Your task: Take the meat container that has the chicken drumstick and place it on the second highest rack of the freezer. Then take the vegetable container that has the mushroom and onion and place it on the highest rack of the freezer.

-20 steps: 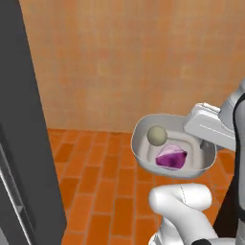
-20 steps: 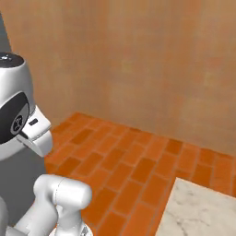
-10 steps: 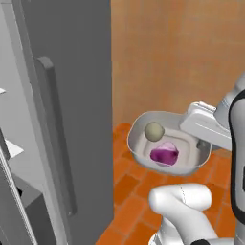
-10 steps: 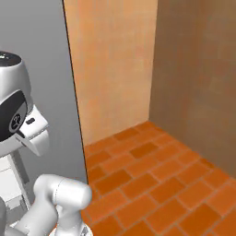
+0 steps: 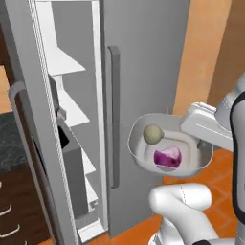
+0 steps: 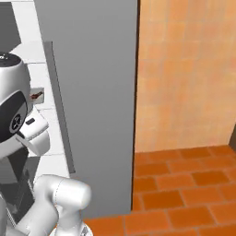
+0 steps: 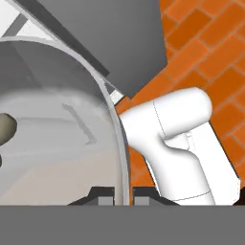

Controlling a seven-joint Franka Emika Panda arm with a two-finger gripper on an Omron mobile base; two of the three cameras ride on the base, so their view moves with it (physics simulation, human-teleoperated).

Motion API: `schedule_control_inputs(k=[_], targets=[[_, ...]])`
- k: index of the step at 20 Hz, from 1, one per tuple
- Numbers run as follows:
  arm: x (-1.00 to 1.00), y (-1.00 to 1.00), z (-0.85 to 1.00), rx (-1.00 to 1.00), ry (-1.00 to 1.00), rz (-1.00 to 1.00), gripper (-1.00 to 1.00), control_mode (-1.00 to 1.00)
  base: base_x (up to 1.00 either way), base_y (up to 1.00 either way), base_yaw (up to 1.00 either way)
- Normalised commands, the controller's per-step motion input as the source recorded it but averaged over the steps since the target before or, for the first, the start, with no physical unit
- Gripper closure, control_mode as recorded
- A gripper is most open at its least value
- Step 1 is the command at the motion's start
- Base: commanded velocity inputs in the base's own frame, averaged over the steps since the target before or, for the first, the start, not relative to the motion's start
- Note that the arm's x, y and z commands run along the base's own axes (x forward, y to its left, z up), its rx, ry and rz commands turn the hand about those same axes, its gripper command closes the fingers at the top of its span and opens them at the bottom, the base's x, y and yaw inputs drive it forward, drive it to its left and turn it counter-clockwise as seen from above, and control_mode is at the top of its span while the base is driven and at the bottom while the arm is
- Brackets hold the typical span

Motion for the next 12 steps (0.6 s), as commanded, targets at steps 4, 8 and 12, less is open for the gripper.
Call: schedule_control_inputs(k=[4, 8, 12], targets=[[0.0, 0.0, 0.0, 0.0, 0.0, 0.0, 1.0, 1.0, 0.61, -0.2, 0.61], [0.0, 0.0, 0.0, 0.0, 0.0, 0.0, 1.0, 1.0, 0.98, -0.16, 0.48], [0.0, 0.0, 0.0, 0.0, 0.0, 0.0, 1.0, 1.0, 0.28, -0.12, 0.6]])
